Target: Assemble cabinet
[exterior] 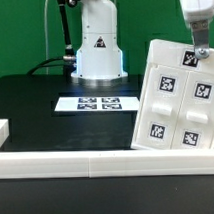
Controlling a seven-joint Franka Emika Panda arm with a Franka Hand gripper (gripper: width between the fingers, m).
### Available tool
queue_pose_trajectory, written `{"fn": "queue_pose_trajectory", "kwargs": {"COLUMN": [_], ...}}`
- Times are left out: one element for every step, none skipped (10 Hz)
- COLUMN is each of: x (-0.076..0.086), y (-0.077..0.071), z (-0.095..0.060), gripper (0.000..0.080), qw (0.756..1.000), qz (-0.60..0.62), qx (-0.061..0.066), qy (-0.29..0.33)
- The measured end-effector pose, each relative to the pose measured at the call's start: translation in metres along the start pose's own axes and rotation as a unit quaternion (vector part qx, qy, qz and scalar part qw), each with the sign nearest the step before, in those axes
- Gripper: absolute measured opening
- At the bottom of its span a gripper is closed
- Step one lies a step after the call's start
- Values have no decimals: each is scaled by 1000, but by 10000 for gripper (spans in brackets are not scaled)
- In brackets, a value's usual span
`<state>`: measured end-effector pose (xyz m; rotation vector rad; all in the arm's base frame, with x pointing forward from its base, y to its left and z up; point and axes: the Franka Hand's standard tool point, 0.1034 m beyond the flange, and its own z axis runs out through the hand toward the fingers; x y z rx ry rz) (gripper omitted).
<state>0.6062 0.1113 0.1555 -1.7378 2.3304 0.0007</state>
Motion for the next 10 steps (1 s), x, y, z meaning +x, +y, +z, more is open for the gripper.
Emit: {"fn": "queue_pose_trajectory", "kwargs": {"x": [0, -1, -2, -2, -3, -3, -4, -4, -4, -5], "y": [0, 1, 1, 1, 2, 2, 2, 2, 2, 3], "z": [0, 0, 0, 0, 1, 1, 1, 1, 1, 1], "gripper": [748, 748, 789, 796, 796, 796, 797, 797, 797, 797], "qw": [1000, 1000, 1000, 1000, 1000, 1000, 1000, 1000, 999, 999], "qz": [-3, -7, -10, -14, -18, -21, -26, -29, -33, -37], "qx": [0, 0, -1, -1, -1, -1, -1, -1, -1, -1], "qy": [0, -1, -1, -1, -1, -1, -1, -1, -2, -2]}}
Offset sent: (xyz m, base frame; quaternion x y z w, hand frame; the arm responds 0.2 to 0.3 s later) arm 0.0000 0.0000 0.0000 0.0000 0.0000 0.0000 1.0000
